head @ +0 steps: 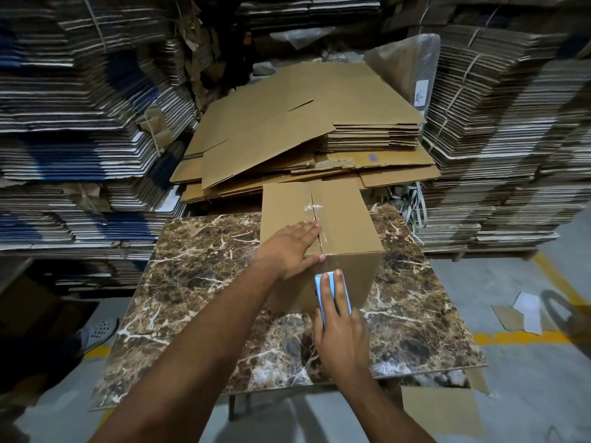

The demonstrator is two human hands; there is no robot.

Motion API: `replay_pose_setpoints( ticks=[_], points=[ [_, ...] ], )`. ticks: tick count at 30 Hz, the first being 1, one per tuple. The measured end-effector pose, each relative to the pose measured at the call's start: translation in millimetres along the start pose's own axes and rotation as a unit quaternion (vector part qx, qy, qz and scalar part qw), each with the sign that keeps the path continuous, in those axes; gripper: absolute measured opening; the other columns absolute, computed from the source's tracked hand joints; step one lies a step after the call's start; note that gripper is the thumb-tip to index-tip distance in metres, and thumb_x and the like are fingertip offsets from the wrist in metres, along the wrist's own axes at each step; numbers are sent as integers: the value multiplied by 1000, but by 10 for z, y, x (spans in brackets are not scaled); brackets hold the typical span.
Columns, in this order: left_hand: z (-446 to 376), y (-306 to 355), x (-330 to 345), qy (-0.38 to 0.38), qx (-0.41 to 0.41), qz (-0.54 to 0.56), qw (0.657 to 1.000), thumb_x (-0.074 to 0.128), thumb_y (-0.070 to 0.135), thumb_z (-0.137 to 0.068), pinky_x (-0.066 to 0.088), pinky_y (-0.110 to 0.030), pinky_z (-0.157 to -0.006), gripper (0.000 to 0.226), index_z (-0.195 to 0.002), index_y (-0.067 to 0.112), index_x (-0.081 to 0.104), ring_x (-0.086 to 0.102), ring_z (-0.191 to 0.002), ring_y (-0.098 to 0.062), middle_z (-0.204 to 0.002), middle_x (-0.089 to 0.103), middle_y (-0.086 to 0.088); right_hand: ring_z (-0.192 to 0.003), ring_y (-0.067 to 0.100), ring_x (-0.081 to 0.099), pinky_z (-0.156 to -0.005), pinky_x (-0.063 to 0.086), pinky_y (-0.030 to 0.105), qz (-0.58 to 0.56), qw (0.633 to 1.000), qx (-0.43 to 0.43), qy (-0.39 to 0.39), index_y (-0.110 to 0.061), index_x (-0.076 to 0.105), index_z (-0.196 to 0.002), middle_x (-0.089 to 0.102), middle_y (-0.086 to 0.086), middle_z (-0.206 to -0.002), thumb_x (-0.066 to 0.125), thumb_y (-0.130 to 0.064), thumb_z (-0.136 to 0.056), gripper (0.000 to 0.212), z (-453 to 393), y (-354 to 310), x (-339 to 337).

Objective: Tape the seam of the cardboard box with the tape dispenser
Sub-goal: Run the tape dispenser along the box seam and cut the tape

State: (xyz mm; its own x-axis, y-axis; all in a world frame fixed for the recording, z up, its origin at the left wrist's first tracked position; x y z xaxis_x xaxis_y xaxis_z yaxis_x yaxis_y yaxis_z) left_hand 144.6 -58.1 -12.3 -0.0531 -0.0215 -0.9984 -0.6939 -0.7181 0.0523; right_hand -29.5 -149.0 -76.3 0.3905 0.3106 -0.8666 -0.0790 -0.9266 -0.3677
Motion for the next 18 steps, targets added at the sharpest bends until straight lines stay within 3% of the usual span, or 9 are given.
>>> replay_pose_setpoints(
  ticks=[7,14,18],
  points=[
    [-39,-45,2,10,9,1,1000,26,64,-99,11,-37,-126,78,-160,19,8,10,-156,-18,-169,12,-2,-100,32,68,-70,59,34,15,999,27,-33,-26,16,-160,13,2,-170,45,-31,-97,70,241,30,77],
    [-71,-85,65,18,7,-17,1000,17,85,-79,18,-41,-125,104,-160,19,9,13,-156,-18,-169,15,-1,-91,36,68,-73,57,42,-3,997,17,-80,-34,1,-158,5,-3,-171,47,-33,-98,75,29,76,113],
    [-75,-81,85,29,2,-19,999,32,77,-88,19,-41,-125,93,-159,21,9,14,-155,-18,-169,17,0,-86,38,69,-76,56,41,-8,991,38,-124,-32,8,-159,0,-4,-171,48,-28,-95,76,-114,87,115]
  ],
)
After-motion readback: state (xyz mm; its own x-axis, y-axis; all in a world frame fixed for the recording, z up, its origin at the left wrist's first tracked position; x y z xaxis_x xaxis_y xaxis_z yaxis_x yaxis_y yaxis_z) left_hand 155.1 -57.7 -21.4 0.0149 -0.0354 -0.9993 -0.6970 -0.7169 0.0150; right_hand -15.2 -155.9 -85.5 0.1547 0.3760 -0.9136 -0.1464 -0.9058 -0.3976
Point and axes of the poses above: each hand's wrist, its own z-axis away from the middle knuckle, its own x-axis out of the palm, y = z × x, the point moved 3 cm from there along -z, towards the middle knuckle
